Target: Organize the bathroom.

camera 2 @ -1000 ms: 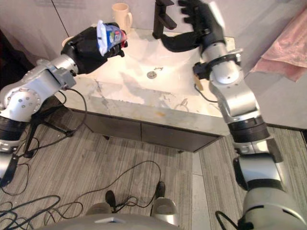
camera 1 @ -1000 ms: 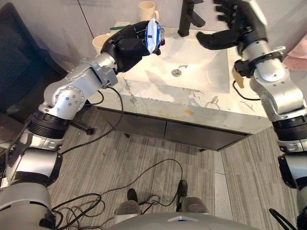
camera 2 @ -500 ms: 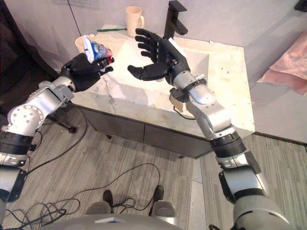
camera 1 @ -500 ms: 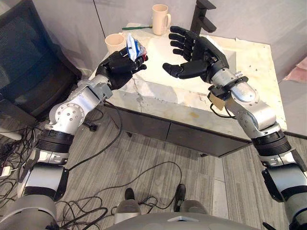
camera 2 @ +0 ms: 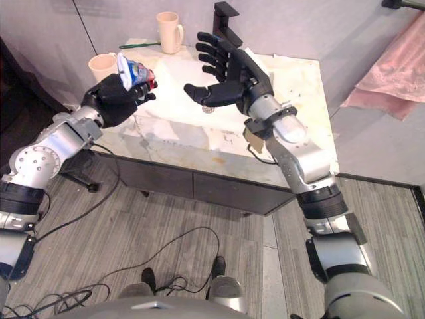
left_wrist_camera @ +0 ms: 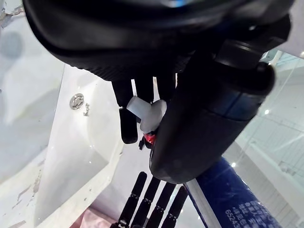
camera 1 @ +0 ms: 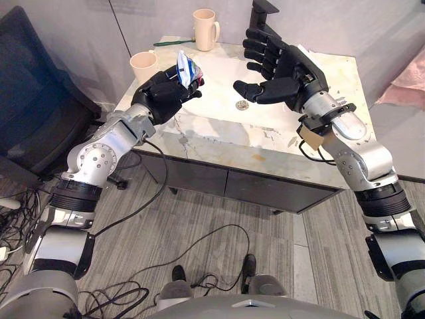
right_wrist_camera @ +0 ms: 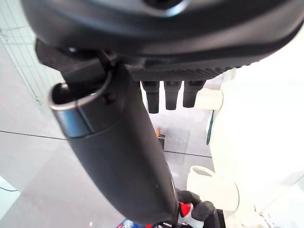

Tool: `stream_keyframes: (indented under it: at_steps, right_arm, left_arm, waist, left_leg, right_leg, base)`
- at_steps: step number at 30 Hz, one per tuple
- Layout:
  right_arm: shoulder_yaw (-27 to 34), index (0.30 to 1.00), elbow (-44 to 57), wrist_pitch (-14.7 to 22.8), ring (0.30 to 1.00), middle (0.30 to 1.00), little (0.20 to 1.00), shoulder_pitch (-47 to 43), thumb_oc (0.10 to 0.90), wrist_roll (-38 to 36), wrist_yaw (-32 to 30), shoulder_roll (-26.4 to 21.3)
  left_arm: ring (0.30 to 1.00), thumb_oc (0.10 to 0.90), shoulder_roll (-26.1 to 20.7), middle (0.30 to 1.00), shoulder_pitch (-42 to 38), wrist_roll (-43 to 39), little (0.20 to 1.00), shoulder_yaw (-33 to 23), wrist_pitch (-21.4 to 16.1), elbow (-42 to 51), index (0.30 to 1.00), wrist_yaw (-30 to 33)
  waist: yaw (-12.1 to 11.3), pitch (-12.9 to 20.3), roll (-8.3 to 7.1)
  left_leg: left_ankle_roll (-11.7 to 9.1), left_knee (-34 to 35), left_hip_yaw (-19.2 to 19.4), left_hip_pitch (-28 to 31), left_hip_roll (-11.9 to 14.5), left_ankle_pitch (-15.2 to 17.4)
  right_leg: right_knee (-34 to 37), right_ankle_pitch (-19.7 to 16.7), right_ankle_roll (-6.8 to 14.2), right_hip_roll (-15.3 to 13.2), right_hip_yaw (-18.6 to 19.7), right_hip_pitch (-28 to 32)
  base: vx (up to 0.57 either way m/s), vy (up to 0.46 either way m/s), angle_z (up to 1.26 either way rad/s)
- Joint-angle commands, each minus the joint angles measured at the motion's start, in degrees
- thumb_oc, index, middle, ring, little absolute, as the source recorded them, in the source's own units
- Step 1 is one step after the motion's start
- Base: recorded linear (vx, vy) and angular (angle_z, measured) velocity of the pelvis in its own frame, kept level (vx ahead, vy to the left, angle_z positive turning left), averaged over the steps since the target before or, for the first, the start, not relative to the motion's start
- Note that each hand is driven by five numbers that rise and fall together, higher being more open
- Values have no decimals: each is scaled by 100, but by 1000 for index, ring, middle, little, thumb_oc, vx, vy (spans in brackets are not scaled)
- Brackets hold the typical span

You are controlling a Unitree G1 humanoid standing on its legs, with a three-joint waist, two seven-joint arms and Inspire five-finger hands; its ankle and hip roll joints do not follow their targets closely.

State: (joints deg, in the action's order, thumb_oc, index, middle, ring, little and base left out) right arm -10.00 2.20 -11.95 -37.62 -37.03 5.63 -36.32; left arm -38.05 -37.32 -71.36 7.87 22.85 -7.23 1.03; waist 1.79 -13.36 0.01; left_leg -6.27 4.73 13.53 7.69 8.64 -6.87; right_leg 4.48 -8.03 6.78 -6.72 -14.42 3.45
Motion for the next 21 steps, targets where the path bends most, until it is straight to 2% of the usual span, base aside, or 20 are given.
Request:
stream_keyframes:
  at_steps: [1, 11, 15, 17, 21]
  right_arm:
    - [357, 900, 705, 400, 900, 900, 900, -197, 800, -567, 21, -346]
    - [428, 900, 1476, 85, 900, 900, 900, -32, 800, -1218, 441, -208]
    - [148, 900, 1620, -91, 900, 900, 900, -147, 800, -1210, 455, -26]
    - [-4, 900, 1640, -138, 900, 900, 900, -183, 800, -1122, 445, 51]
    - [-189, 900, 1668, -180, 900, 900, 900, -168, 800, -1107, 350, 157]
  left_arm:
    - [300, 400, -235, 300, -230, -166, 300, -574, -435, -20, 300, -339]
    - [300, 400, -138, 300, -185, -353, 300, -692, -344, 21, 300, -130]
    - [300, 400, 25, 300, -163, -716, 300, -648, -337, -89, 300, 73]
    - [300, 400, 175, 300, -130, -1147, 300, -622, -329, -123, 300, 237]
    - [300, 400, 426, 300, -28, -1702, 300, -619, -484, -105, 300, 737]
  waist:
    - [-55, 912, 105]
    - [32, 956, 123]
    - [10, 954, 123]
    - [0, 960, 106]
    - [-4, 967, 84]
  left_leg:
    - [-267, -281, 25, -82, 299, 542]
    - [-269, -288, 90, -97, 326, 532]
    - [-273, -287, 83, -93, 334, 509]
    - [-281, -272, 79, -71, 347, 493]
    - [-297, -269, 68, -63, 361, 463]
  right_leg:
    - [-226, 824, 132, -206, 68, 142]
    - [-233, 839, 114, -177, 144, 89]
    - [-226, 840, 97, -162, 142, 109]
    - [-203, 830, 89, -153, 132, 140]
    - [-185, 823, 77, -140, 110, 173]
  base:
    - [17, -5, -9]
    - [5, 1, -2]
    - [0, 0, 0]
    - [17, -1, 0]
    - [8, 0, 0]
